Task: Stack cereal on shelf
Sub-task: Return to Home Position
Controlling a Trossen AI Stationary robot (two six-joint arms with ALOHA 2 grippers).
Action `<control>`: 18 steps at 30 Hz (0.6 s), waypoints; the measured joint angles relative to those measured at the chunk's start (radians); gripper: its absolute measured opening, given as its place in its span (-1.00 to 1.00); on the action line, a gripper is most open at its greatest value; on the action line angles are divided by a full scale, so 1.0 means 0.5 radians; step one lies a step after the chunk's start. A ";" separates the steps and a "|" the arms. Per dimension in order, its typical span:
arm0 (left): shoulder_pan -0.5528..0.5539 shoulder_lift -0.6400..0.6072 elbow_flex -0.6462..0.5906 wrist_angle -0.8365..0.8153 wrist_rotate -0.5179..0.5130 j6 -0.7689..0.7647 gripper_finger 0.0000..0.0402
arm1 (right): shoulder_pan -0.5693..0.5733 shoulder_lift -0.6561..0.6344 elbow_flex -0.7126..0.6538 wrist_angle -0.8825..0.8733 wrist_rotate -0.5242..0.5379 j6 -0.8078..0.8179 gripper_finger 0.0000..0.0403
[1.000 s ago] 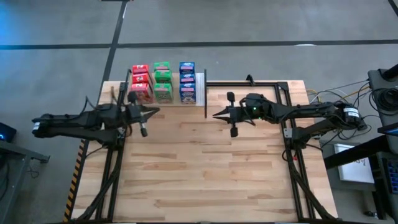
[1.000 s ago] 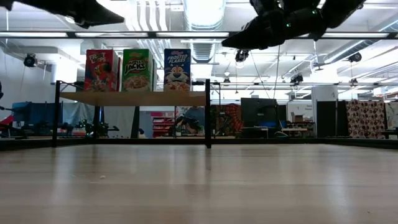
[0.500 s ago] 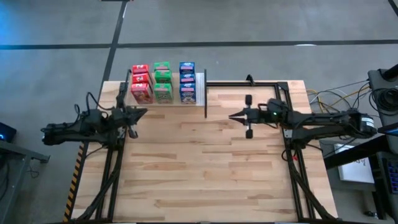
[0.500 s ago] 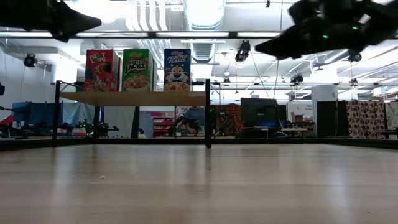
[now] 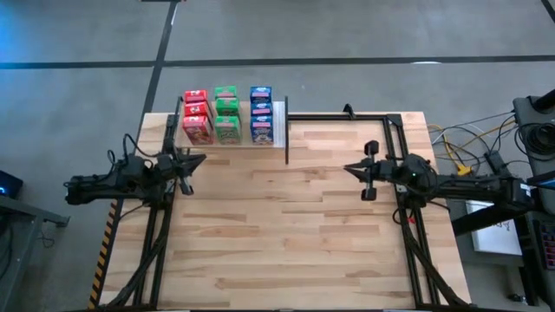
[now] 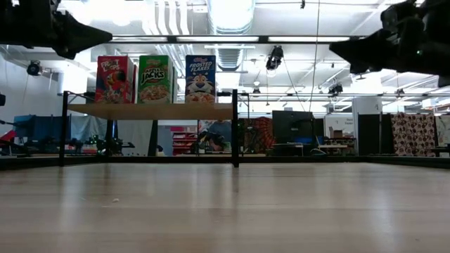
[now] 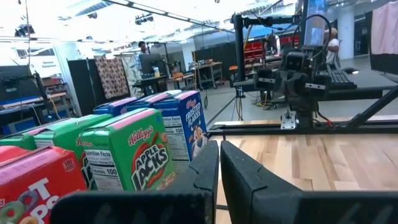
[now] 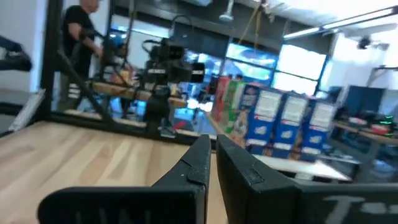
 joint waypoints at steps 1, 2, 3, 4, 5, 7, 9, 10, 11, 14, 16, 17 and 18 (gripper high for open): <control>0.000 0.000 0.000 0.000 0.000 -0.001 -1.00 | 0.000 -0.059 0.003 -0.056 0.025 0.003 -0.91; 0.000 0.000 0.000 0.000 -0.001 -0.001 -1.00 | -0.001 -0.114 0.003 -0.152 0.030 0.006 -0.91; 0.000 -0.001 -0.001 -0.001 -0.001 -0.001 -1.00 | 0.000 -0.151 0.002 -0.188 0.038 0.006 -0.91; 0.000 -0.003 -0.002 -0.003 -0.001 -0.001 -1.00 | 0.000 -0.187 0.001 -0.215 0.038 0.005 -0.91; 0.000 -0.004 -0.002 -0.003 -0.001 -0.001 -1.00 | 0.000 -0.222 0.001 -0.259 0.038 0.004 -0.91; 0.000 0.000 -0.002 -0.002 -0.002 -0.006 -1.00 | 0.000 -0.289 0.001 -0.289 0.037 -0.008 -0.91; 0.000 0.000 -0.002 -0.002 -0.003 -0.016 -1.00 | 0.000 -0.349 0.001 -0.294 0.018 -0.032 -0.91; 0.000 0.000 -0.002 -0.002 -0.003 -0.021 -1.00 | 0.000 -0.388 0.001 -0.294 0.006 -0.042 -0.91; 0.000 0.000 -0.002 -0.002 -0.003 -0.022 -1.00 | 0.000 -0.430 0.001 -0.295 -0.001 -0.046 -0.91; 0.000 0.001 -0.002 -0.002 -0.002 -0.045 -1.00 | 0.001 -0.541 0.000 -0.318 -0.049 -0.052 -0.91; 0.000 0.001 -0.002 -0.002 -0.002 -0.150 -1.00 | 0.001 -0.617 0.000 -0.347 -0.052 -0.031 -0.91; 0.000 0.001 -0.002 -0.002 -0.002 -0.199 -1.00 | 0.000 -0.653 0.000 -0.368 -0.064 -0.023 -0.91; 0.000 0.001 -0.002 -0.002 -0.001 -0.233 -1.00 | 0.001 -0.690 0.000 -0.390 -0.083 -0.019 -0.91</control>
